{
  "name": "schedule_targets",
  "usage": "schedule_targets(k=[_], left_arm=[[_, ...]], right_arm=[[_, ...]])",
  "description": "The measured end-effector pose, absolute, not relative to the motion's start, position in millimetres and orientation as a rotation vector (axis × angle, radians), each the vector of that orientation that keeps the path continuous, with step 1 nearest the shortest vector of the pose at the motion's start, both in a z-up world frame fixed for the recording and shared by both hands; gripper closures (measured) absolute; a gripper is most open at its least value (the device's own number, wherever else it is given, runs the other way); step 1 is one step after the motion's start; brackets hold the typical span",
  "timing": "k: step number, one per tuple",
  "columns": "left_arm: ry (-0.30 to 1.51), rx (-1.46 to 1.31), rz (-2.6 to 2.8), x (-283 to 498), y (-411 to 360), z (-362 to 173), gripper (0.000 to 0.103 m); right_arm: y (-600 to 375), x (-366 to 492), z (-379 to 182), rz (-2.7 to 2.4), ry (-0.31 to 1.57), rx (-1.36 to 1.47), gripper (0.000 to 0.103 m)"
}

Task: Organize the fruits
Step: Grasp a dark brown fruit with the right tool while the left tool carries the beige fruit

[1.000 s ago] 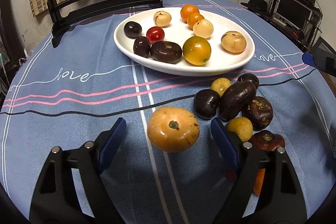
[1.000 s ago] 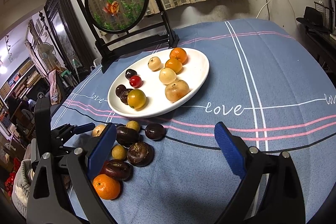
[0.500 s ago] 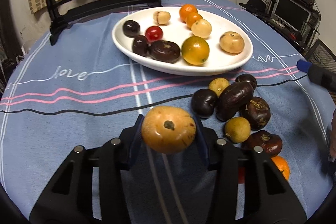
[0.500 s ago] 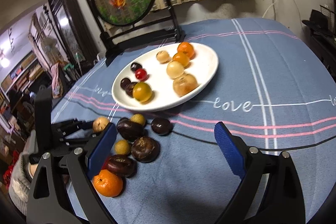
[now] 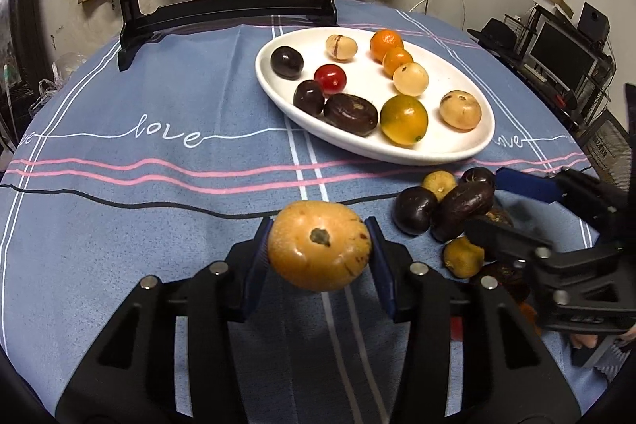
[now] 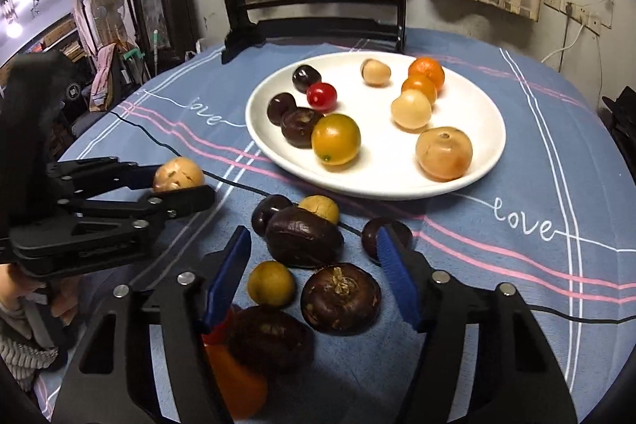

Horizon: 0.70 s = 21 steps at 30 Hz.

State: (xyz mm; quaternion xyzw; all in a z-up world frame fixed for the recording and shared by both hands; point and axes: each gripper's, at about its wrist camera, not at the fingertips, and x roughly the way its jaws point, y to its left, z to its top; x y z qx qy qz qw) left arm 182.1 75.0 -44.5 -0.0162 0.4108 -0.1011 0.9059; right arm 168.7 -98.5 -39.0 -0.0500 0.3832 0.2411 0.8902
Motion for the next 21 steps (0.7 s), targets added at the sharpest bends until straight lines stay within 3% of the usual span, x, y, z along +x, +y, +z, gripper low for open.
schedule_targets(k=[6, 21], left_arm=[[0.863, -0.028, -0.218, 184.1, 72.5, -47.7, 0.056], [0.877, 0.018, -0.233, 174.3, 58.6, -58.9, 0.056]], right_arm=[[-90.4, 173.7, -42.6, 0.521, 0.805, -0.114, 0.058], [-137.1, 154.5, -27.1, 0.514, 0.762, 0.014, 0.060]])
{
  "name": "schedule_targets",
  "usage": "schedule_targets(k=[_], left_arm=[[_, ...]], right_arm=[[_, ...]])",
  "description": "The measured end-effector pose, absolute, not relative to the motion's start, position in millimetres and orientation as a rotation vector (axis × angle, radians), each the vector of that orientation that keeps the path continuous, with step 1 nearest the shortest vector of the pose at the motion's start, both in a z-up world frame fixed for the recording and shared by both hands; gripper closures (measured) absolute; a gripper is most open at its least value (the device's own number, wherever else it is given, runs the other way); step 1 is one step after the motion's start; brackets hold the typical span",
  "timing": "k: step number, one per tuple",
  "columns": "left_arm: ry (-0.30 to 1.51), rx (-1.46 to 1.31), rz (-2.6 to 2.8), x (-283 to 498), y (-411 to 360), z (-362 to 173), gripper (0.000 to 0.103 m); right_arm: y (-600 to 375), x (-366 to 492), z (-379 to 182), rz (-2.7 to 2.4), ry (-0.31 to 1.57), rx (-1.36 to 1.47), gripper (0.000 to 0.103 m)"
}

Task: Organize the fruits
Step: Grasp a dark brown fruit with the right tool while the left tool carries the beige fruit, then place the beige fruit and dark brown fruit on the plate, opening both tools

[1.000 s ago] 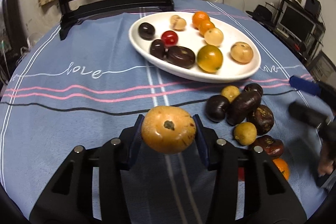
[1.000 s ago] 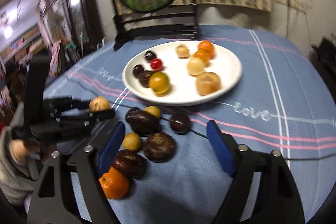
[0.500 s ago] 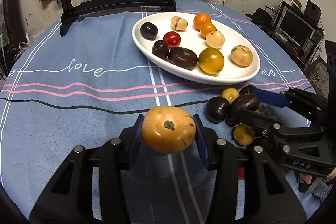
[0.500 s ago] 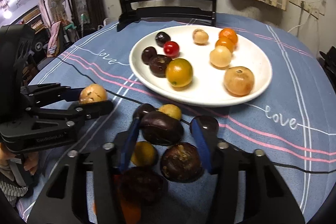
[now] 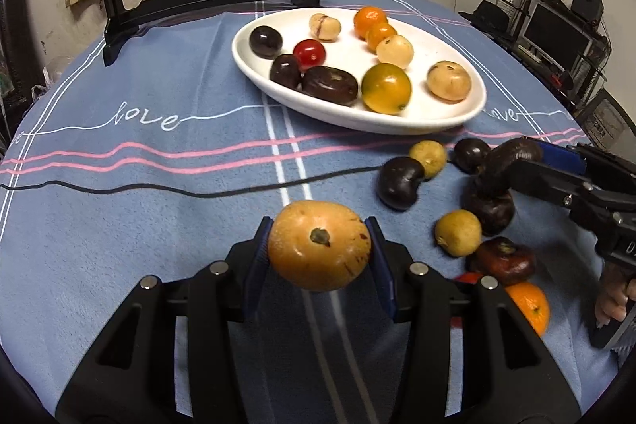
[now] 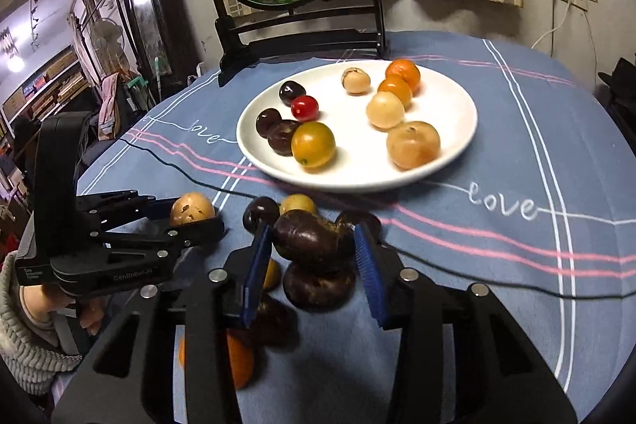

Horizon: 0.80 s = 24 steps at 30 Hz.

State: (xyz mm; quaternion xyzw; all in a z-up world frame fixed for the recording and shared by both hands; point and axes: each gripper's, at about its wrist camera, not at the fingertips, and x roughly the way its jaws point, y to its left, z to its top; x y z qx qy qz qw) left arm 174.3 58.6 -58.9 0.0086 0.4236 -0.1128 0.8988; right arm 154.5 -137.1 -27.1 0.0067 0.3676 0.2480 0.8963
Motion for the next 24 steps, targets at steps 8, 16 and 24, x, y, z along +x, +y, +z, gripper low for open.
schedule_targets(k=[8, 16, 24], left_arm=[[0.774, 0.037, -0.221, 178.9, 50.7, -7.5, 0.056], [0.675, 0.005, -0.177, 237.5, 43.9, 54.8, 0.056], [0.788, -0.019, -0.180, 306.6, 27.3, 7.1, 0.056]], right_arm=[[-177.0, 142.6, 24.0, 0.479, 0.619, 0.092, 0.060], [-182.8, 188.3, 77.0, 0.456, 0.516, 0.147, 0.060], [-158.3, 256.8, 23.4, 0.437, 0.666, 0.118, 0.060]])
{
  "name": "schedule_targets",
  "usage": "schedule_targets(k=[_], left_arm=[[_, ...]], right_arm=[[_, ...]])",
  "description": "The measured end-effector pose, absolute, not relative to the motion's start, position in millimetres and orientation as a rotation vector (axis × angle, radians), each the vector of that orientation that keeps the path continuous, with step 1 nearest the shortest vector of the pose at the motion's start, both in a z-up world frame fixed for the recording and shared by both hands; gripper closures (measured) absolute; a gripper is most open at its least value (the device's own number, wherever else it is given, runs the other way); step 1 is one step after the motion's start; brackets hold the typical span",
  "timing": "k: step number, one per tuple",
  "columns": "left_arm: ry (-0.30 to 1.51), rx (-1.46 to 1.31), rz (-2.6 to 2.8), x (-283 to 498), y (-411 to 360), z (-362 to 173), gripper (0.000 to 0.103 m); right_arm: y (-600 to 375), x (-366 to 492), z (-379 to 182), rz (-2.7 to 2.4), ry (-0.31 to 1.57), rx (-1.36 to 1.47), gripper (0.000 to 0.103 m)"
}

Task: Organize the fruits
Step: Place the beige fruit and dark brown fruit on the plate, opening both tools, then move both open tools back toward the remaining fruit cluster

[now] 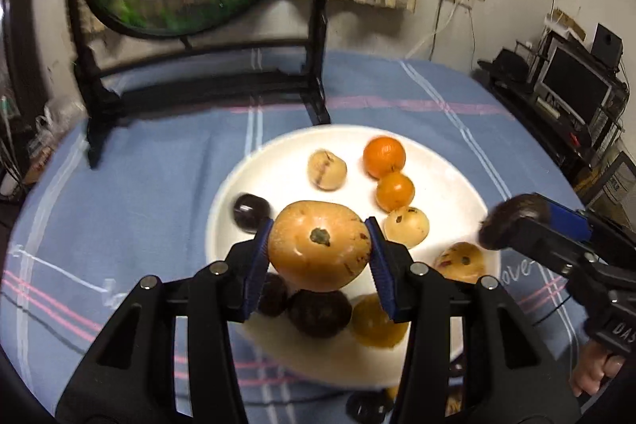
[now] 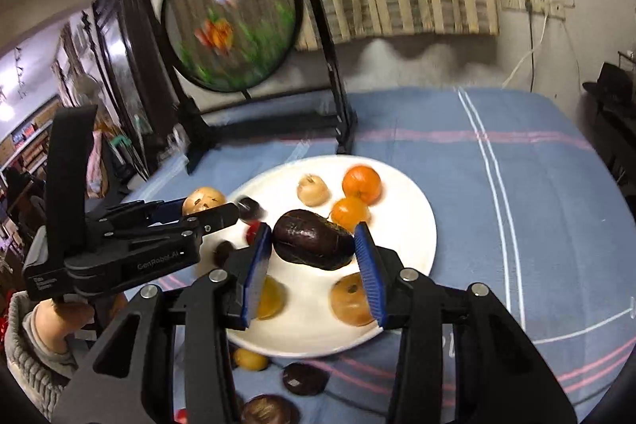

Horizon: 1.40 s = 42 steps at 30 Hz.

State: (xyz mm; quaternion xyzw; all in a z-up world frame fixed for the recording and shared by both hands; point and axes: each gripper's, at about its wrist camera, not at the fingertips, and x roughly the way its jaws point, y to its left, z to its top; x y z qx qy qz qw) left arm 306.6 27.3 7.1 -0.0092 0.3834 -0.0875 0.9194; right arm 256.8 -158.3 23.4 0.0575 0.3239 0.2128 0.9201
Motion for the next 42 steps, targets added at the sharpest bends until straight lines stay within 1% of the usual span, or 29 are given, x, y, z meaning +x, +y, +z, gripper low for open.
schedule_targets(k=[3, 6, 7, 8, 9, 10, 11, 13, 17, 20, 21, 22, 27, 29, 30, 31, 34, 38, 39, 40, 42], left_arm=[[0.828, 0.013, -0.206, 323.5, 12.9, -13.4, 0.056], [0.840, 0.030, -0.219, 331.9, 3.8, -22.7, 0.056], [0.842, 0.034, -0.227, 333.8, 1.7, -25.1, 0.053], [0.839, 0.039, -0.234, 334.8, -0.3, -25.9, 0.053], [0.833, 0.051, -0.231, 334.5, -2.5, -25.4, 0.042], [0.819, 0.059, -0.228, 333.0, -3.6, -23.7, 0.031], [0.797, 0.059, -0.229, 330.3, -3.4, -20.7, 0.028], [0.784, 0.063, -0.229, 326.5, -2.4, -15.7, 0.028], [0.754, 0.044, -0.212, 314.2, 9.6, -0.5, 0.028], [0.734, 0.011, -0.187, 292.8, 27.2, 9.3, 0.025], [0.731, 0.005, -0.178, 286.9, 31.2, 10.2, 0.023], [0.728, -0.003, -0.165, 278.1, 35.9, 11.0, 0.023], [0.727, 0.008, -0.134, 230.9, 44.2, 0.4, 0.022], [0.739, 0.024, -0.130, 209.6, 44.4, -7.7, 0.018], [0.745, 0.026, -0.129, 200.4, 44.7, -11.3, 0.013], [0.743, 0.027, -0.127, 187.7, 46.0, -14.9, 0.011], [0.742, 0.025, -0.107, 162.0, 50.1, -24.9, 0.010], [0.747, 0.046, -0.088, 142.7, 45.9, -31.1, 0.010], [0.742, 0.060, -0.090, 137.8, 42.4, -31.3, 0.009], [0.739, 0.071, -0.094, 134.5, 39.6, -31.6, 0.005], [0.731, 0.111, -0.101, 126.3, 32.4, -33.8, 0.004]], right_arm=[[-163.5, 281.1, 6.5, 0.388, 0.705, 0.118, 0.060], [-167.9, 294.6, -3.5, 0.340, 0.722, 0.105, 0.060], [-168.0, 298.6, -7.1, 0.327, 0.728, 0.093, 0.060], [-168.4, 300.6, -10.4, 0.325, 0.736, 0.084, 0.059], [-167.9, 303.5, -14.0, 0.331, 0.750, 0.073, 0.056], [-167.6, 305.6, -16.2, 0.331, 0.758, 0.066, 0.050], [-167.8, 305.4, -15.7, 0.315, 0.750, 0.059, 0.035], [-171.4, 298.6, -9.0, 0.304, 0.693, 0.060, 0.035], [-184.3, 272.5, 25.4, 0.328, 0.579, 0.106, 0.035], [-188.8, 250.0, 44.1, 0.362, 0.542, 0.126, 0.034], [-189.1, 243.2, 46.4, 0.368, 0.537, 0.128, 0.031], [-188.8, 236.6, 47.0, 0.372, 0.537, 0.129, 0.031], [-184.8, 204.5, 33.8, 0.403, 0.591, 0.120, 0.031], [-186.8, 186.8, 22.5, 0.411, 0.606, 0.125, 0.031], [-188.5, 178.2, 15.0, 0.411, 0.620, 0.129, 0.031], [-189.9, 170.7, 7.4, 0.416, 0.642, 0.132, 0.031], [-195.9, 151.6, -8.7, 0.417, 0.686, 0.149, 0.031], [-196.2, 148.3, -18.1, 0.421, 0.741, 0.173, 0.031], [-196.0, 147.8, -19.2, 0.422, 0.747, 0.181, 0.031], [-195.4, 147.1, -20.0, 0.423, 0.753, 0.191, 0.031], [-193.9, 144.1, -20.9, 0.429, 0.756, 0.196, 0.031]])
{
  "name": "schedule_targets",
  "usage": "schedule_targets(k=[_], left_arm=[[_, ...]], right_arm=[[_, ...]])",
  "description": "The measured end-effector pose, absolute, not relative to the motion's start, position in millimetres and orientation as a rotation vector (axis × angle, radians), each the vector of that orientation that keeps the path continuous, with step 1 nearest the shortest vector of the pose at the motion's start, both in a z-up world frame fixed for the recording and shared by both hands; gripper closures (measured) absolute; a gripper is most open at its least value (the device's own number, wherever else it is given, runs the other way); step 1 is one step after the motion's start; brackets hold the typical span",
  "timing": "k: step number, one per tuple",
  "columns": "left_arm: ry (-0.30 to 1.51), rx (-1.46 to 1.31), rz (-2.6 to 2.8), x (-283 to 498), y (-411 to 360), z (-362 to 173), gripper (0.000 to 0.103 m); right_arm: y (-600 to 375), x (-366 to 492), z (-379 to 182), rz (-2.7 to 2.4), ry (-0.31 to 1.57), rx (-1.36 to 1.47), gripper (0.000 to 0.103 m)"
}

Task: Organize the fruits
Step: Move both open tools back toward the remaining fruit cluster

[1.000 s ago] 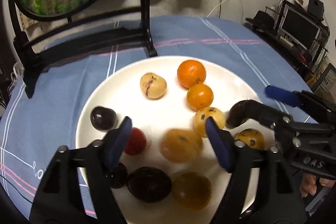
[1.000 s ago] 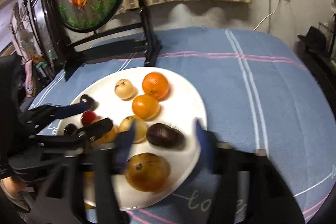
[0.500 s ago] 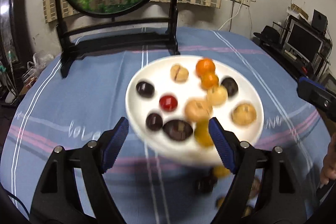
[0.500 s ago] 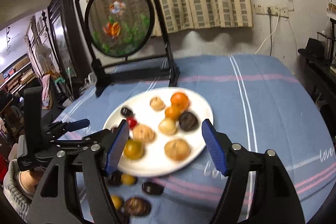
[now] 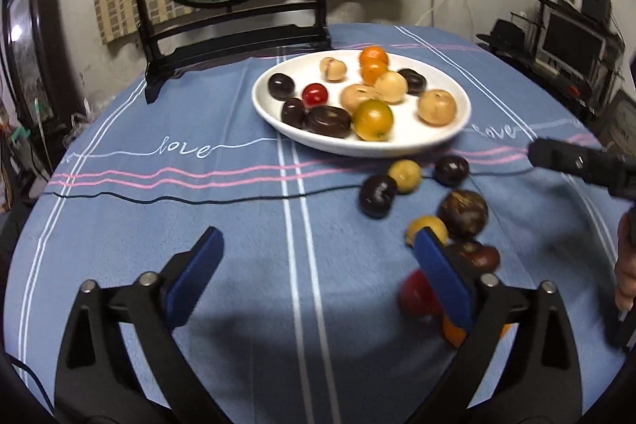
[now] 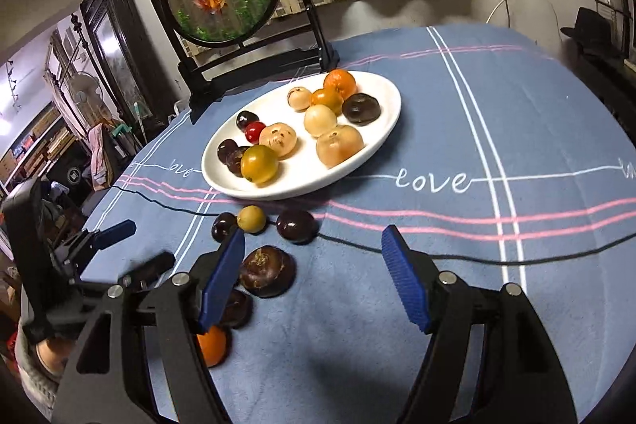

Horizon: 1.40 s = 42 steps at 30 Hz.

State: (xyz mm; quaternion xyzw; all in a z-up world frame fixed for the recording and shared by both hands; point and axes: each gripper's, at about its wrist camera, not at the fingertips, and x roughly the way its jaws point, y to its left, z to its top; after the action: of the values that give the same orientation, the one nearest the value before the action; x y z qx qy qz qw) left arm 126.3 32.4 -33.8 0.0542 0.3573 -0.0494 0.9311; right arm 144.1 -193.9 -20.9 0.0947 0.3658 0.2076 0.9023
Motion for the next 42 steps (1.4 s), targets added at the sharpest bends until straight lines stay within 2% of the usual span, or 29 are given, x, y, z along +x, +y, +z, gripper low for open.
schedule_targets(k=[4, 15, 27, 42], left_arm=[[0.747, 0.165, -0.111, 124.5, 23.1, -40.0, 0.002], [0.781, 0.105, -0.032, 135.4, 44.0, -43.7, 0.002], [0.726, 0.167, -0.096, 121.2, 28.2, -38.3, 0.002], [0.757, 0.128, -0.057, 130.0, 38.3, -42.5, 0.002]], right_arm=[[-188.2, 139.0, -23.6, 0.447, 0.771, 0.164, 0.031], [-180.0, 136.8, -25.2, 0.453, 0.779, 0.119, 0.031], [-174.7, 134.0, -25.4, 0.467, 0.782, 0.096, 0.031], [-174.8, 135.1, -26.5, 0.465, 0.783, 0.095, 0.031]])
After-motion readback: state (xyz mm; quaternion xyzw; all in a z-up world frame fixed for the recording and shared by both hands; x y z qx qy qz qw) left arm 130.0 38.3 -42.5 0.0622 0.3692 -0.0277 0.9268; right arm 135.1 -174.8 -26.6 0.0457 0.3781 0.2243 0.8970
